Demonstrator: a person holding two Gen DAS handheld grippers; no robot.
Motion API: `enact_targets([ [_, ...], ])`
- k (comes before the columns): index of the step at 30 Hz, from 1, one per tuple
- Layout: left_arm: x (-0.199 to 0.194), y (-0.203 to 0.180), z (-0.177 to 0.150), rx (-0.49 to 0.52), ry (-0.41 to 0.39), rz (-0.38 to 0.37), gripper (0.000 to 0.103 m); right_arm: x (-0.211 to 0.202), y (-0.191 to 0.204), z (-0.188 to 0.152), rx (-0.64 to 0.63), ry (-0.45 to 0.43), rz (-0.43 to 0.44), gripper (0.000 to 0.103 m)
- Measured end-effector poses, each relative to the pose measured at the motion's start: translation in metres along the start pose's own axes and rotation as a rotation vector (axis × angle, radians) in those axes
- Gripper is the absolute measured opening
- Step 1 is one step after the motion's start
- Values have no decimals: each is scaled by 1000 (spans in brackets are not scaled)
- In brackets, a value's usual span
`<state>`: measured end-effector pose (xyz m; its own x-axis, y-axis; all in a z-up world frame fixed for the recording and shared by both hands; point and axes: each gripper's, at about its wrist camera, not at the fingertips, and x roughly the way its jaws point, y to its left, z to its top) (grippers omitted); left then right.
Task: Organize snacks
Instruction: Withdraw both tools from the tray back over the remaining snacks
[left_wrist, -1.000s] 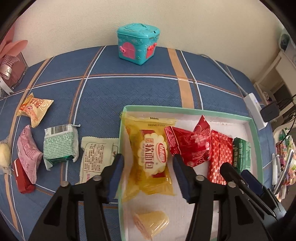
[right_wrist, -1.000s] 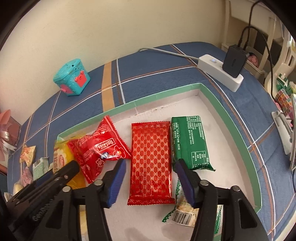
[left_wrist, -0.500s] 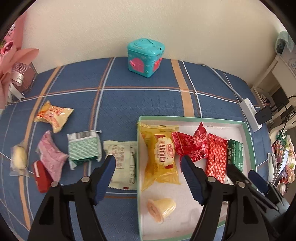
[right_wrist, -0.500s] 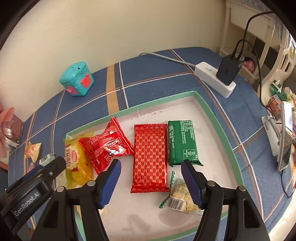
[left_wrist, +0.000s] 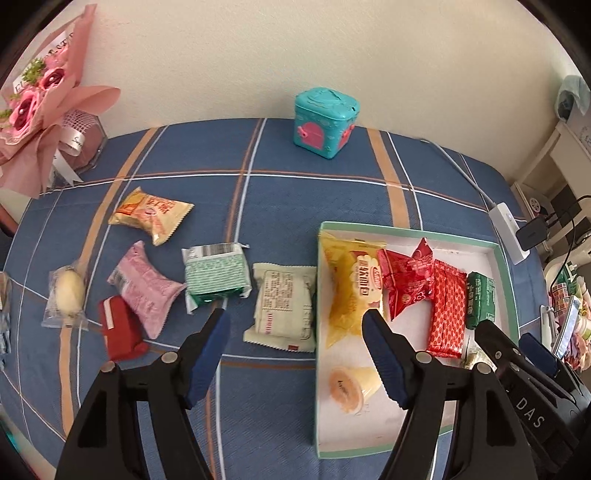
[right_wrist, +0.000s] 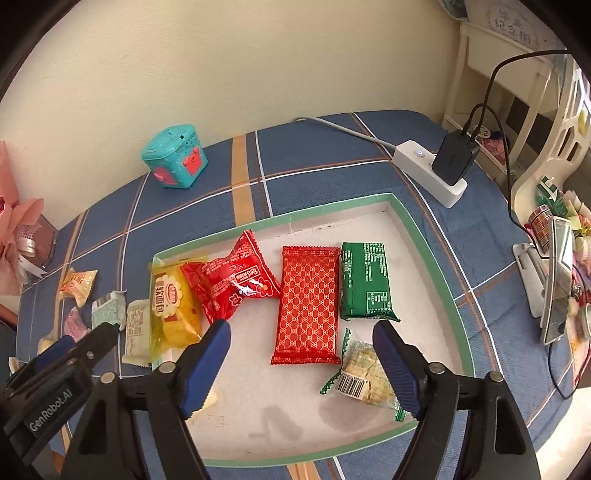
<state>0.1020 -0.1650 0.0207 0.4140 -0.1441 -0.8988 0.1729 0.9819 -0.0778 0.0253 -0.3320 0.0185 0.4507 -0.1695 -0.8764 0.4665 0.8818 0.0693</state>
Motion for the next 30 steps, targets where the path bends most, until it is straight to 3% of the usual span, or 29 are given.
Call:
enact_targets([
  [6, -9, 12, -4, -9, -16, 16, 77, -8, 2, -2, -11, -13, 5, 90],
  [12, -18, 27, -7, -32, -35, 34, 87, -12, 9, -5, -33, -9, 11, 91],
  [20, -25, 43, -10, -48, -50, 49, 88, -15, 21, -9, -65, -14, 19, 92],
  [24, -28, 56, -12, -68, -56, 57, 89, -16, 28, -11, -89, -15, 27, 103],
  [30, -31, 73, -13, -96, -69, 65, 95, -15, 40, -15, -111, -11, 32, 103],
])
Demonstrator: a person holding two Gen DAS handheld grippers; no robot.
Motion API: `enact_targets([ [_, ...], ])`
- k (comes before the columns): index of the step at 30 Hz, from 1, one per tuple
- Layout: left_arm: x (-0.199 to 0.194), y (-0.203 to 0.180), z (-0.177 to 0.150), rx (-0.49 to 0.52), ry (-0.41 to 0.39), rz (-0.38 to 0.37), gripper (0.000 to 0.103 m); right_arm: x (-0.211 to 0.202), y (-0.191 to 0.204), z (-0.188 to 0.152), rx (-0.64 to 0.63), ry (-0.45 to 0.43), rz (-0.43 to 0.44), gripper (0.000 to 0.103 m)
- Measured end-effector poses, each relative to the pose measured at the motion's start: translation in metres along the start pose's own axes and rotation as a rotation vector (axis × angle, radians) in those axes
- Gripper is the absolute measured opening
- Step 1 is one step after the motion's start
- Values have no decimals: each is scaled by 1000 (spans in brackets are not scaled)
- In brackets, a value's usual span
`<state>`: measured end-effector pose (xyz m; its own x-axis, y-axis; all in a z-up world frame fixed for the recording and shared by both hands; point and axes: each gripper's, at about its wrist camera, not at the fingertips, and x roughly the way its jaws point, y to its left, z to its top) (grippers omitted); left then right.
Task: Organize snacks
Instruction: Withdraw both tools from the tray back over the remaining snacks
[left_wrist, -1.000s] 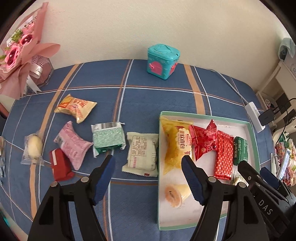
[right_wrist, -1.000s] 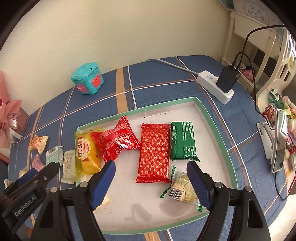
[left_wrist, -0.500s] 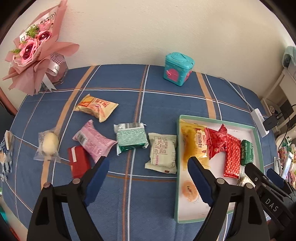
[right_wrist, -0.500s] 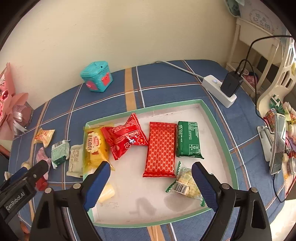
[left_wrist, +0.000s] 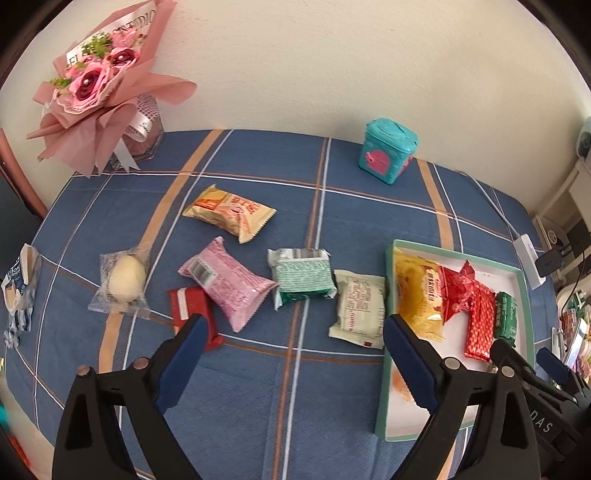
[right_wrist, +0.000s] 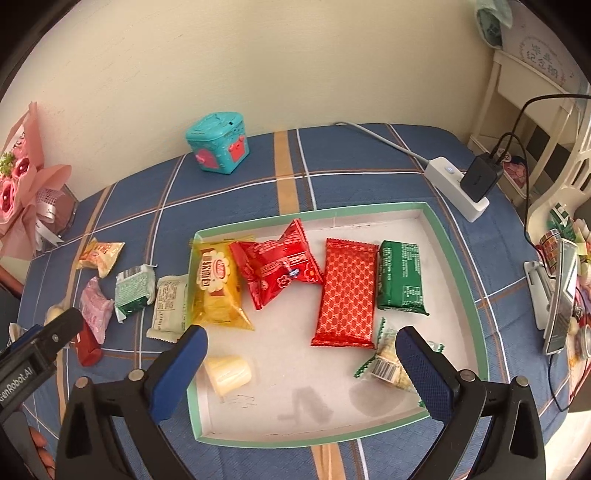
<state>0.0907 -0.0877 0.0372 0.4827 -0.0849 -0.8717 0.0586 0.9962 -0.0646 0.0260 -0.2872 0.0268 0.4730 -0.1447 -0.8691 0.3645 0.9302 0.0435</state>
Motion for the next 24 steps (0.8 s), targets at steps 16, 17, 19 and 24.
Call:
enact_targets([
  [16, 5, 69, -1, -120, 14, 94, 96, 11, 68, -15, -123, 43, 80, 103],
  [17, 4, 74, -1, -131, 13, 99, 96, 11, 72, -16, -129, 46, 87, 103],
  [19, 3, 83, -2, -147, 10, 110, 96, 13, 81, -18, -141, 52, 105, 103],
  [24, 3, 106, -3, -200, 10, 123, 96, 22, 99, -21, -145, 78, 153, 103],
])
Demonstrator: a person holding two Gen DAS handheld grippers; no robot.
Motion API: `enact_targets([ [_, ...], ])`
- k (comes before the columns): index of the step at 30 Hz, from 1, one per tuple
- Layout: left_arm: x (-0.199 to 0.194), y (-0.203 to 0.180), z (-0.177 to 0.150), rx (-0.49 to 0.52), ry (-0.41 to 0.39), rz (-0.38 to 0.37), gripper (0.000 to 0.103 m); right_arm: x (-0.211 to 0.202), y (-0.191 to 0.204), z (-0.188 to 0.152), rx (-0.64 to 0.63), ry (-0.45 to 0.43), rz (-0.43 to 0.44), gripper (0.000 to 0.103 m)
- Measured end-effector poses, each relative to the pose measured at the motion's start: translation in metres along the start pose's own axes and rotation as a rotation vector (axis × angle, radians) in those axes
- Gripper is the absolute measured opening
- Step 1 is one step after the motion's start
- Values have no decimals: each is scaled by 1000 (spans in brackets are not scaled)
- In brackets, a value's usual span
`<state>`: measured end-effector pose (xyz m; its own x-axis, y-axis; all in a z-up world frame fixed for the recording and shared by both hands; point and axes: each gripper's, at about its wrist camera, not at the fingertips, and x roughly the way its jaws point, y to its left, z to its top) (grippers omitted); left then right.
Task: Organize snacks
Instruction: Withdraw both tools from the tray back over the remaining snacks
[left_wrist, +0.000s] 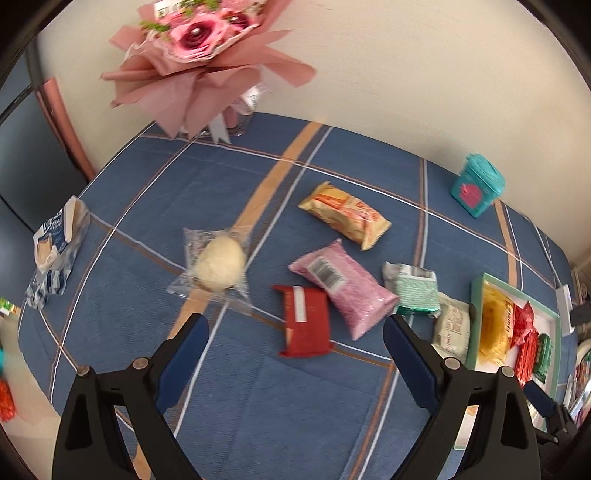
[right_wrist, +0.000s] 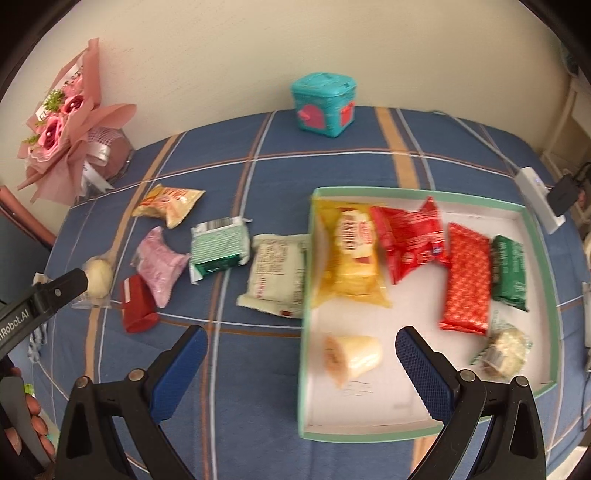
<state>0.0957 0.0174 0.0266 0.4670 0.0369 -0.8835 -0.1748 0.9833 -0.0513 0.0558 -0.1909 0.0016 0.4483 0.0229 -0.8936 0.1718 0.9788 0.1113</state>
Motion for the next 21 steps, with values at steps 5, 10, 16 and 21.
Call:
enact_targets([
  [5, 5, 18, 2, -41, 8, 1, 95, 11, 19, 0, -36, 8, 4, 103],
  [10, 12, 36, 5, -82, 24, 6, 96, 20, 41, 0, -90, 6, 20, 103],
  [16, 18, 65, 11, -147, 32, 0, 95, 24, 65, 1, -149, -10, 48, 103],
  [21, 25, 81, 18, -164, 40, 14, 95, 28, 79, 6, -176, -7, 62, 103],
])
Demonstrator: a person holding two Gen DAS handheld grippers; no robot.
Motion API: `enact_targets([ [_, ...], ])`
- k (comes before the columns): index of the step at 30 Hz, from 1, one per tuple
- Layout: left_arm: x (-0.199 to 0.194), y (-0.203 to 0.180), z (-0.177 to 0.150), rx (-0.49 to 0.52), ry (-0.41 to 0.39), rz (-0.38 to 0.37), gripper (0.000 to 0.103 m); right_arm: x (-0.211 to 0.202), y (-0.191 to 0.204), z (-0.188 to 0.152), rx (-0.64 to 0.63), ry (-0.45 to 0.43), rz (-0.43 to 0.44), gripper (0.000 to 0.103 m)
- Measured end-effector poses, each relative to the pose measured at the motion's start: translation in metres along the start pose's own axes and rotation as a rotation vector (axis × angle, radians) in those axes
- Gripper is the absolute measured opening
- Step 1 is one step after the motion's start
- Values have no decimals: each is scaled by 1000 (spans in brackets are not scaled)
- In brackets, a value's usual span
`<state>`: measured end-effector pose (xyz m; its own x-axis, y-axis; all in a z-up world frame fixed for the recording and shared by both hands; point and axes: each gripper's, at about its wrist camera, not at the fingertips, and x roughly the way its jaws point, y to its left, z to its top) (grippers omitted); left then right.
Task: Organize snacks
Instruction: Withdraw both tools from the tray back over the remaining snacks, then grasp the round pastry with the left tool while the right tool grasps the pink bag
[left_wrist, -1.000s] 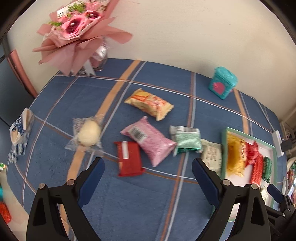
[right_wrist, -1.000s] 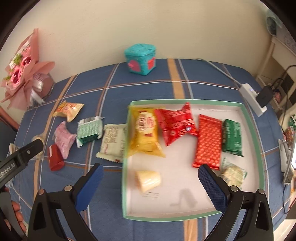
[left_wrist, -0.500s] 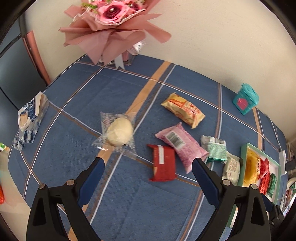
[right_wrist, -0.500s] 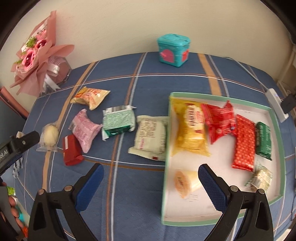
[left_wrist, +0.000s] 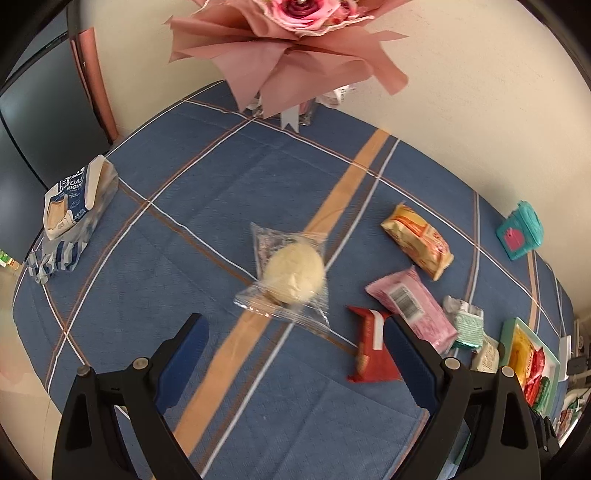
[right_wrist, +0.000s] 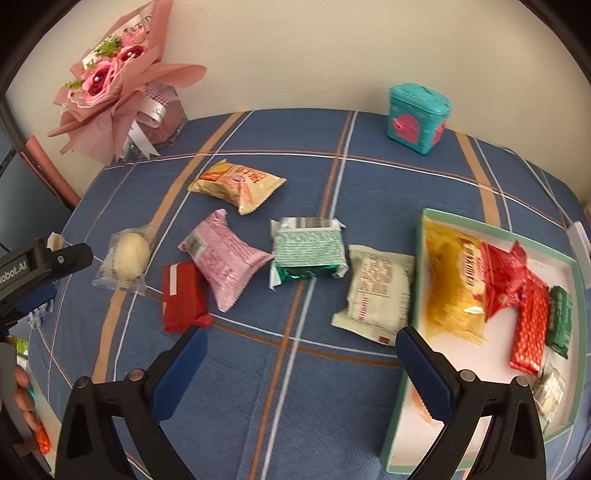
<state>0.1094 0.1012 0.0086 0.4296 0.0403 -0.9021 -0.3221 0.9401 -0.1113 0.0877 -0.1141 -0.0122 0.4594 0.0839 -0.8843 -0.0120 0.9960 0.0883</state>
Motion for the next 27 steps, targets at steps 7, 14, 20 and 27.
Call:
enact_targets([
  [7, 17, 8, 10, -17, 24, -21, 95, 15, 16, 17, -47, 0, -9, 102],
  [14, 35, 1, 19, 6, 27, -39, 95, 37, 37, 39, -118, 10, -44, 93],
  [20, 52, 4, 25, -18, 41, -57, 95, 59, 58, 53, -183, 38, -64, 89],
  [27, 69, 10, 30, -42, 60, -61, 91, 86, 75, 60, -216, 67, -69, 82],
])
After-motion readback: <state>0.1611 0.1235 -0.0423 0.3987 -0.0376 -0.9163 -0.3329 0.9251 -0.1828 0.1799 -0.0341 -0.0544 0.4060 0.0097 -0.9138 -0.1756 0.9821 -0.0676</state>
